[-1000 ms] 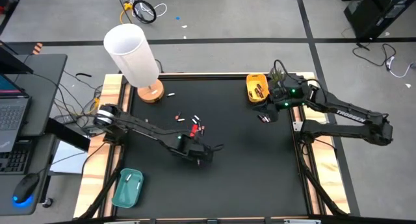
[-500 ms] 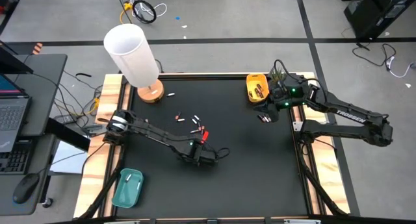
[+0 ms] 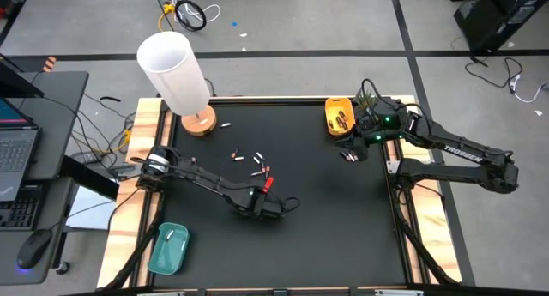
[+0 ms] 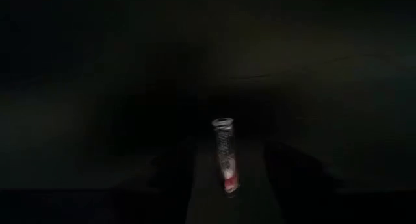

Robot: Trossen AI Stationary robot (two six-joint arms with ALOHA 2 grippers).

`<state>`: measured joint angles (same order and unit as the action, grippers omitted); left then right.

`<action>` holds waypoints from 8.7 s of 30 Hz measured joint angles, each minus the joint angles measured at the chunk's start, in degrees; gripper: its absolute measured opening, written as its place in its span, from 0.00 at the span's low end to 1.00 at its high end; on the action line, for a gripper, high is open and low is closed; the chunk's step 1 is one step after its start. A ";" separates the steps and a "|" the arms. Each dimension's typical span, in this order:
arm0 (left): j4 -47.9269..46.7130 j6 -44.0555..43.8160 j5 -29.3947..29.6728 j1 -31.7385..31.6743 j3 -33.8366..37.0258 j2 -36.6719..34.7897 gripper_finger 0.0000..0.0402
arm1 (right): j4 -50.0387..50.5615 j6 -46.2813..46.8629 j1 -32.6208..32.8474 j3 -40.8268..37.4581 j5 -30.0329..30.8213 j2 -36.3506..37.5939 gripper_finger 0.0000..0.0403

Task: Sort batteries
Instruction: Put the silver battery into the blue bin

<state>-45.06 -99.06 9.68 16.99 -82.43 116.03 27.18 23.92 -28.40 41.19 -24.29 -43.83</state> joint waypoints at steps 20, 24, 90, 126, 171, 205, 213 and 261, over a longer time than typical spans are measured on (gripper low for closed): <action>1.55 14.21 -7.41 -0.09 3.14 -0.65 0.07 | -0.57 0.50 0.00 0.00 -0.39 -0.02 0.29; 1.27 14.83 -8.52 0.01 3.39 -1.88 0.07 | -0.57 0.50 0.00 0.00 -0.39 -0.02 0.29; 2.44 46.64 -11.93 2.32 -43.62 28.73 0.24 | 14.92 10.63 45.48 -0.83 21.79 4.17 0.12; -37.59 34.05 -4.23 0.48 -47.83 22.36 0.60 | 2.31 15.26 45.64 -0.85 20.63 2.62 0.22; -8.50 21.79 0.91 2.90 8.11 -16.81 0.42 | -1.00 21.77 46.71 -0.85 22.14 2.39 0.21; 10.19 31.77 -8.31 -2.75 27.70 -21.21 0.67 | -2.25 23.02 41.76 -0.85 19.74 -0.04 0.21; 8.39 31.68 -8.35 -2.75 27.82 -19.80 0.54 | -2.24 22.94 40.54 -0.85 19.48 -0.04 0.21; -22.97 37.55 -16.08 -0.61 10.92 -23.88 0.09 | -3.15 19.05 39.82 -0.85 18.73 -0.07 0.21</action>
<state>-68.04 -61.51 -6.40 16.39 -71.51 92.15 24.03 42.97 11.41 40.34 -5.56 -43.90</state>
